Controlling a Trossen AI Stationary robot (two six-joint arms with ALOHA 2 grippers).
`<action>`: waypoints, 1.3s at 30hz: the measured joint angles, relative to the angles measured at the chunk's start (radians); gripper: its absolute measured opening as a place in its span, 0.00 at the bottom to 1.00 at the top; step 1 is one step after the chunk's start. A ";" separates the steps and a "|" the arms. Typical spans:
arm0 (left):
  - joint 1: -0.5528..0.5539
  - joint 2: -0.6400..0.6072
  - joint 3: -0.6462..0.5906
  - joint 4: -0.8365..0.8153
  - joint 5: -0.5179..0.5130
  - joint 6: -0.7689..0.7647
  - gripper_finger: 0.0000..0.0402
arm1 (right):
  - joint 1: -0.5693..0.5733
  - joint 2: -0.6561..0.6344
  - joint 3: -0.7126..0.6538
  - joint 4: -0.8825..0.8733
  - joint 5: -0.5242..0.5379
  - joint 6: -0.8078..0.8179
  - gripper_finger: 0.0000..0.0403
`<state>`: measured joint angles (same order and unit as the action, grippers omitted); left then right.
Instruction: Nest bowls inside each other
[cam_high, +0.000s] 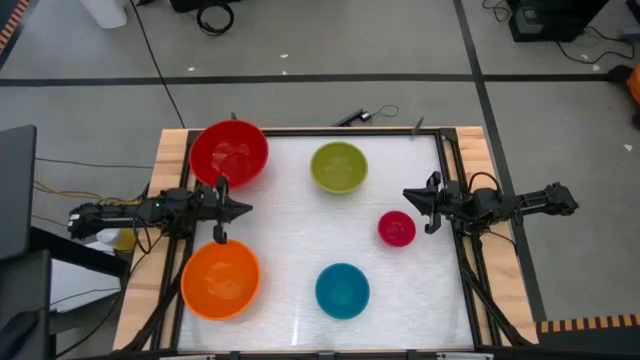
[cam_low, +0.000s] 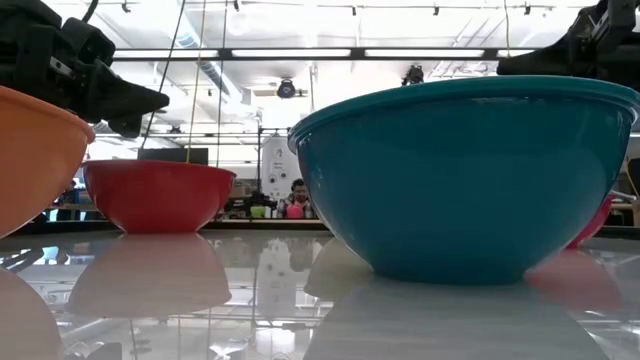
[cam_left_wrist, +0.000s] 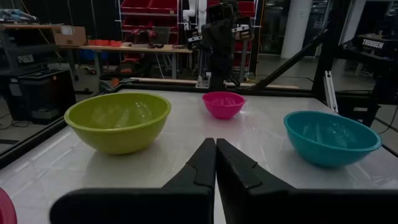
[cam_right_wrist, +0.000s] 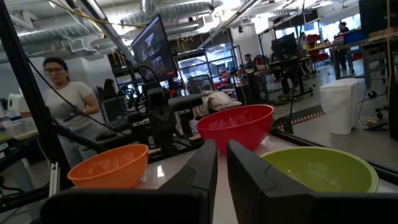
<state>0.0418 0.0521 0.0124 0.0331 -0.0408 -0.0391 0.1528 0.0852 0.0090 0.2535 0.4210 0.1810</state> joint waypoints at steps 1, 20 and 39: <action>0.000 0.000 0.000 0.000 0.000 0.000 0.04 | 0.000 0.000 0.000 0.000 0.000 0.000 0.11; 0.000 0.000 0.000 0.000 0.000 0.000 0.04 | 0.000 0.000 0.000 0.000 0.000 0.000 0.11; 0.000 0.000 0.000 0.000 0.000 0.000 0.04 | -0.003 0.000 0.000 0.000 0.031 -0.232 0.11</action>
<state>0.0418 0.0522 0.0124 0.0334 -0.0409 -0.0391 0.1501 0.0849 0.0090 0.2537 0.4519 -0.0505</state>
